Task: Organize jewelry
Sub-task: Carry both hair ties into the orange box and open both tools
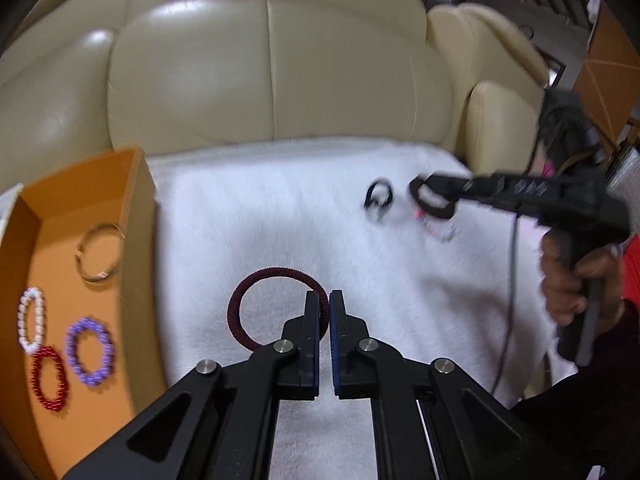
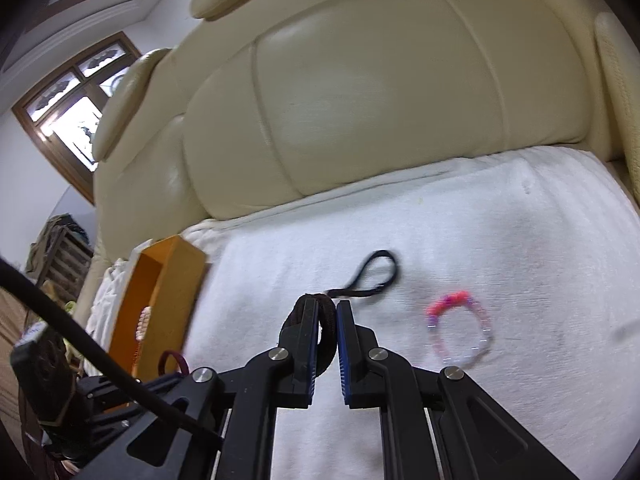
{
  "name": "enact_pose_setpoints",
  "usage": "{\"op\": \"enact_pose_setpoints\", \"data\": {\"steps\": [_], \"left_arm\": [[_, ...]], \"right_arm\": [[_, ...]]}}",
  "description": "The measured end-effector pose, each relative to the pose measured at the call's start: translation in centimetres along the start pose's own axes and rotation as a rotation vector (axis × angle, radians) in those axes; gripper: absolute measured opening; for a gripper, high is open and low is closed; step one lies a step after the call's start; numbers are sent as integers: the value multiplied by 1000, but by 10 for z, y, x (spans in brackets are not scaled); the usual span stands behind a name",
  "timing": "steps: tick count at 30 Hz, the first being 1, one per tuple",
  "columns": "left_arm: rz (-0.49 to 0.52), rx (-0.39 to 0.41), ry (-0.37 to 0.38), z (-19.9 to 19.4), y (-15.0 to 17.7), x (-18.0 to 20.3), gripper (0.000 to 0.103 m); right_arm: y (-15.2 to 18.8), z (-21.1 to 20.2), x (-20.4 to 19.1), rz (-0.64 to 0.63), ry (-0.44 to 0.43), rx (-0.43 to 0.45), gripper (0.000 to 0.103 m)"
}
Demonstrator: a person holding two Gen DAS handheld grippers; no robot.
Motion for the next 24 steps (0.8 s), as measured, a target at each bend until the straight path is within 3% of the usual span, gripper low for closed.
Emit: {"op": "enact_pose_setpoints", "data": {"steps": [5,9,14,19,24], "left_arm": [[11,118,-14,-67,-6,-3,4],[-39,164,-120,-111,8,-38,4],[-168,133,-265,-139,50,-99,4],[-267,85,-334,-144,87,-134,4],[-335,27,-380,-134,110,-152,4]], "right_arm": [[4,-14,-50,-71,-83,22,10],[19,-24,-105,-146,-162,18,10],[51,-30,-179,-256,-255,-16,10],[86,-26,-234,-354,-297,-48,10],[113,-10,-265,-428,-282,-78,10]]}}
Point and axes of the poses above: each gripper's, at about its wrist camera, not at the fingertips, and z roughly the way its jaws point, x to its right, y to its underside, the point moved 9 cm from there along z, roughly the way its jaws point, and after that the axes turned 14 degrees about y, right-handed, at the moved point
